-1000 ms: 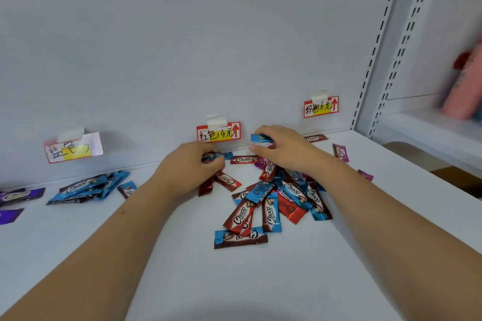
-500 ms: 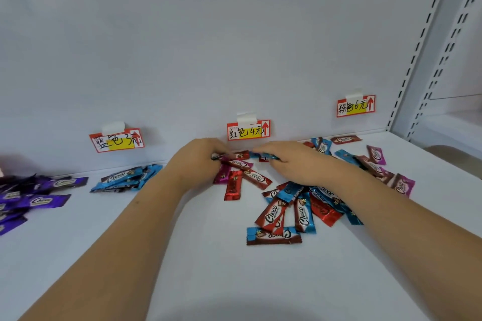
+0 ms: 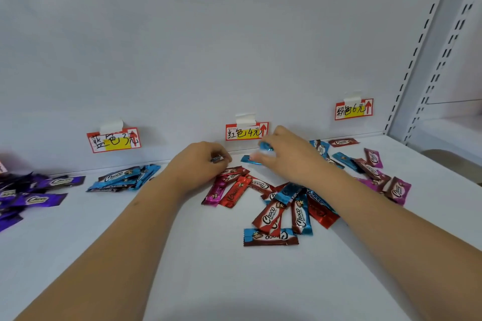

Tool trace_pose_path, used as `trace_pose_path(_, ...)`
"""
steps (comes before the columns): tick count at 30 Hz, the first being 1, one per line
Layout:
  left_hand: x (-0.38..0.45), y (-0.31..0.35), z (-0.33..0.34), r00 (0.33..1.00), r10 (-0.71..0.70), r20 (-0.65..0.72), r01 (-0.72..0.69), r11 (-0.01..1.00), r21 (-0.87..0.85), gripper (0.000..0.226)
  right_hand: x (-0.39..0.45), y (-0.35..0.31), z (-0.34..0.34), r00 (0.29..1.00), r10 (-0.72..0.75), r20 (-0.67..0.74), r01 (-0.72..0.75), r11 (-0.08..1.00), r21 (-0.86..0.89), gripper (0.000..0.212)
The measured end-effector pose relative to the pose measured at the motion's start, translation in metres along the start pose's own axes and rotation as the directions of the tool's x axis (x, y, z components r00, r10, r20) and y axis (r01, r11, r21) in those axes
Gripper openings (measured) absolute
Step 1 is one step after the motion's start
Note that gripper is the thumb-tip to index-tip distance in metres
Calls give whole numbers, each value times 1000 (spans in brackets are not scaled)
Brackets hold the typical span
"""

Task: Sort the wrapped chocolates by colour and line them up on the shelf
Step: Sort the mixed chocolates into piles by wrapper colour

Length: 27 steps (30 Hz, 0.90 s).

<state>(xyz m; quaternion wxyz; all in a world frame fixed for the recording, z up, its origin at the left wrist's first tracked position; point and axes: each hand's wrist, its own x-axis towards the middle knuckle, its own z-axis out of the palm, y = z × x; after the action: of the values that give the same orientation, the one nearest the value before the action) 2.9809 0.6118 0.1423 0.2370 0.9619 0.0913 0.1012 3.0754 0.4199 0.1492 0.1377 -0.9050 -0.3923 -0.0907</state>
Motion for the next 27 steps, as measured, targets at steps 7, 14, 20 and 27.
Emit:
trace_pose_path(7, 0, 8, 2, 1000, -17, -4, 17, 999, 32, 15, 2, -1, 4, 998, -67, 20, 63, 982, 180, 31)
trace_pose_path(14, -19, 71, 3, 985, 143, 93, -148, 987, 58, 42, 0, 24, -27, 941, 228, -250, -77, 864, 497, 5)
trace_pose_path(20, -24, 94, 18, 937, 109, 331, -151, 983, 103, 45, -2, 43, -31, 924, 302, -234, -144, 843, 518, 10)
trace_pose_path(27, -18, 85, 25, 960, 110, 257, -120, 992, 27, 29, -1, 48, -31, 951, 268, -155, -173, 874, 454, 30)
